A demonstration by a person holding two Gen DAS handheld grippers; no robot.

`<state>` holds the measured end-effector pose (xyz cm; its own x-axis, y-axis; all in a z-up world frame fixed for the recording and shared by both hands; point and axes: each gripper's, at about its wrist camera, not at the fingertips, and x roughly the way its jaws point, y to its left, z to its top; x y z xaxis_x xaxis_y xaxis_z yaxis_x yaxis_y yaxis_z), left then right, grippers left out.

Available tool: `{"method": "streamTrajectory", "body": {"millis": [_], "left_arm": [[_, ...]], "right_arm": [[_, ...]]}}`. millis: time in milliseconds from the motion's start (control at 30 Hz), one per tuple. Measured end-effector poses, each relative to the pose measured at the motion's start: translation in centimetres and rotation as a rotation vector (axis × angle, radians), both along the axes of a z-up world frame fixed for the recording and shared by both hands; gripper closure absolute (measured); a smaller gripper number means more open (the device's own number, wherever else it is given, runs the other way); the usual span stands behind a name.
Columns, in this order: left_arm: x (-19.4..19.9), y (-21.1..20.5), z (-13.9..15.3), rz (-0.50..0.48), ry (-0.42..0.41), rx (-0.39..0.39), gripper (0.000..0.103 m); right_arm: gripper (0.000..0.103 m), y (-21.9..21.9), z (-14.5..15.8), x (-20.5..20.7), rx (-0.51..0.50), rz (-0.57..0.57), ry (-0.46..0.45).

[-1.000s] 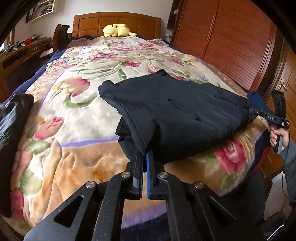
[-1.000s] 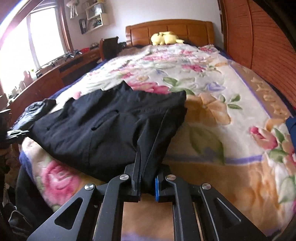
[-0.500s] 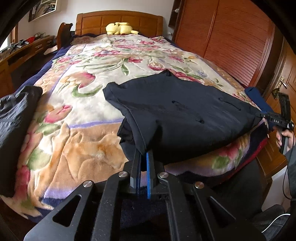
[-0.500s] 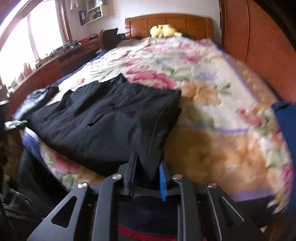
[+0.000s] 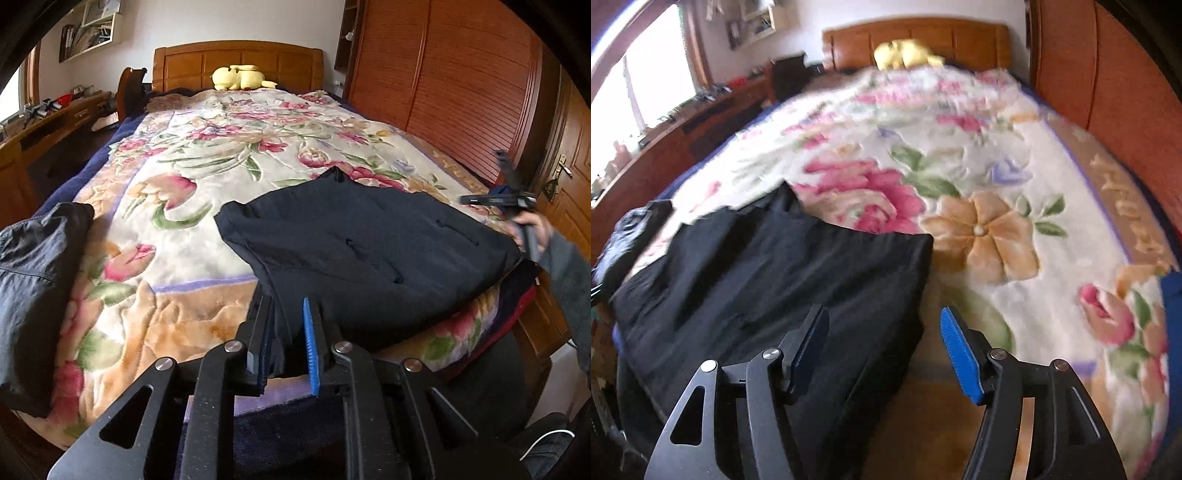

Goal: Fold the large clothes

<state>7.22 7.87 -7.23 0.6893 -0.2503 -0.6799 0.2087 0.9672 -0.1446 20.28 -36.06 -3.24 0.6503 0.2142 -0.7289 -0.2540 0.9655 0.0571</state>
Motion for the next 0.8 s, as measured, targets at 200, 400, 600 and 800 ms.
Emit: {"method": "streamTrajectory", "body": {"millis": [200, 400, 600, 800], "left_arm": [[0.9, -1.3, -1.2, -0.027, 0.035, 0.012, 0.086], [2.1, -2.4, -1.7, -0.050, 0.042, 0.013, 0.085], [2.7, -2.9, -2.2, -0.062, 0.045, -0.003, 0.085], [3.4, -2.9, -3.7, -0.051, 0.084, -0.014, 0.085]], "right_arm": [[0.038, 1.2, -2.3, 8.5, 0.036, -0.020, 0.120], [0.056, 3.0, -4.5, 13.9, 0.079, 0.030, 0.205], [0.097, 5.8, -2.7, 14.2, 0.033, 0.136, 0.032], [0.098, 6.2, -2.8, 15.7, -0.092, -0.010, -0.058]]}}
